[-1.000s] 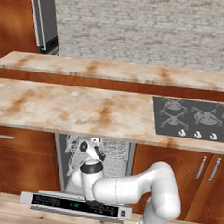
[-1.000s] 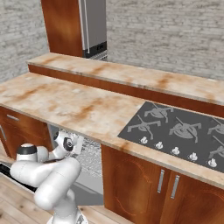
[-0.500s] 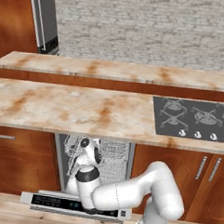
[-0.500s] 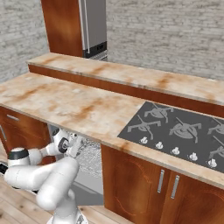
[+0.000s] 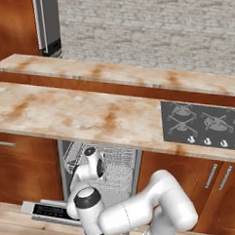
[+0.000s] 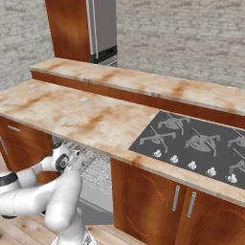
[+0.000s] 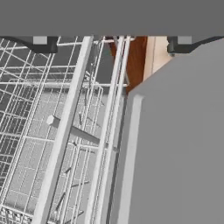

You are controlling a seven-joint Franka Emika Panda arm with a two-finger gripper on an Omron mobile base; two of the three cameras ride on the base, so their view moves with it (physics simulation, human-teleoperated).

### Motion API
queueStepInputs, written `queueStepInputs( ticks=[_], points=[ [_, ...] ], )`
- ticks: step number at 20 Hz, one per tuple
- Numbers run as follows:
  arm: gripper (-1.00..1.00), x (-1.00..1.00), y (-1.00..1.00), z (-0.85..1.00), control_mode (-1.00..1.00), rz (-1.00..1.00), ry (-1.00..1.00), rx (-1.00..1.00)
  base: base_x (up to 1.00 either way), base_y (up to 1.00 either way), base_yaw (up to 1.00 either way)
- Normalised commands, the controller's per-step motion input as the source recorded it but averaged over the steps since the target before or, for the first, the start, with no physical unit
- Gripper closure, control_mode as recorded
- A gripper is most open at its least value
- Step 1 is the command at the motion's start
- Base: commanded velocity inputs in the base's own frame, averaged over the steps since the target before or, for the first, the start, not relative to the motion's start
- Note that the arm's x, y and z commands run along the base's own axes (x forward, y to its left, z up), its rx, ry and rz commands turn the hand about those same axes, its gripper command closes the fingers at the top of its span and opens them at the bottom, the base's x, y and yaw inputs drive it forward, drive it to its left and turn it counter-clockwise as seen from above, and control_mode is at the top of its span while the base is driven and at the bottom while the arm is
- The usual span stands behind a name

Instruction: Open the dishwasher door and pull out the top rack.

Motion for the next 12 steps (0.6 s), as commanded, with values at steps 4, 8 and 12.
queueStepInputs(
  ticks=[4,8,12],
  points=[
    [-1.0,-1.0,0.33,-0.53,-1.0,-0.04,0.18,0.05,0.0,0.0,0.0],
    [-1.0,-1.0,0.39,-0.43,-1.0,-0.06,0.19,0.04,0.0,0.0,0.0],
    [-1.0,-1.0,0.38,-0.41,-1.0,-0.07,0.15,0.0,0.0,0.0,0.0]
  ],
)
